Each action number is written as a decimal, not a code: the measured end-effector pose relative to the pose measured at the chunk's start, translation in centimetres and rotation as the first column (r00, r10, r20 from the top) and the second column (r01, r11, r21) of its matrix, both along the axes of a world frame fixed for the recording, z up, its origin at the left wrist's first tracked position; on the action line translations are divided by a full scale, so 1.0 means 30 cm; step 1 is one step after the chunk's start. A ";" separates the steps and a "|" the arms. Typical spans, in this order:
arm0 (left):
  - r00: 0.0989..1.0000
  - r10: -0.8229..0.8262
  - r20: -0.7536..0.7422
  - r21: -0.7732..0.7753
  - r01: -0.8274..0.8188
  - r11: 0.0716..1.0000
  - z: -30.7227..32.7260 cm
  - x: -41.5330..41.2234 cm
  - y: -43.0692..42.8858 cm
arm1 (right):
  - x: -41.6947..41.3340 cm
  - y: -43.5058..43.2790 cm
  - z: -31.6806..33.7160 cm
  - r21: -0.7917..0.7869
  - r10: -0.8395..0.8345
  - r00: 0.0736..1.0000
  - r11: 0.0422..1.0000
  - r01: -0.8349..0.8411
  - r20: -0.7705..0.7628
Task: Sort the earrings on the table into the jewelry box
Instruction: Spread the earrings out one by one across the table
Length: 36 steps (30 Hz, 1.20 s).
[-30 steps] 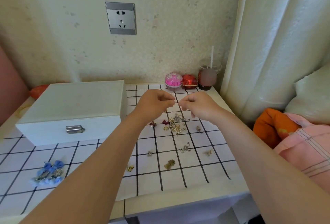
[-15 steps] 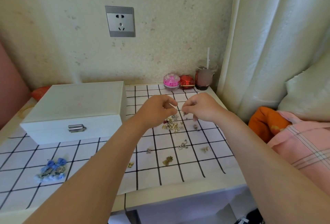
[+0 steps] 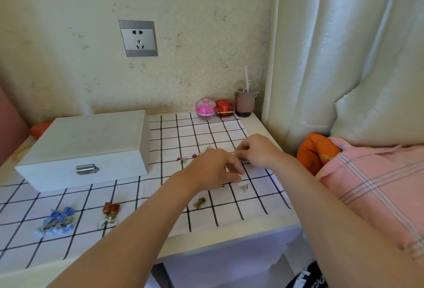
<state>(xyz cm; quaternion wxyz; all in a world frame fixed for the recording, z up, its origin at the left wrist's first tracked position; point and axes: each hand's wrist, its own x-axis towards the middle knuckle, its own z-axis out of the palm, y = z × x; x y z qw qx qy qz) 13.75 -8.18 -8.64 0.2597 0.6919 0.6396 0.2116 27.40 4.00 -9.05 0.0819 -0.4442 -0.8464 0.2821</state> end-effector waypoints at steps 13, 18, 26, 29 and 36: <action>0.981 -0.091 -0.173 -0.048 0.084 0.995 -0.001 0.053 -0.028 | 0.027 -0.032 0.019 -0.011 0.108 0.992 0.994 -0.108 0.063; 0.978 -0.129 -0.167 -0.035 0.125 0.992 0.001 0.066 -0.040 | 0.042 -0.034 0.026 0.016 0.128 0.988 0.991 -0.130 0.083; 0.972 0.217 -0.089 0.144 -0.203 0.969 0.073 -0.140 -0.048 | 0.023 -0.035 0.025 0.106 0.089 0.994 0.991 -0.082 -0.064; 0.947 0.291 -0.138 0.147 -0.271 0.951 0.044 -0.200 -0.037 | -0.011 -0.035 0.029 0.129 0.087 0.995 0.988 -0.080 -0.050; 0.924 0.228 -0.306 0.146 -0.191 0.971 -0.016 -0.230 0.050 | -0.102 -0.002 0.046 0.177 0.069 0.993 0.980 -0.086 0.098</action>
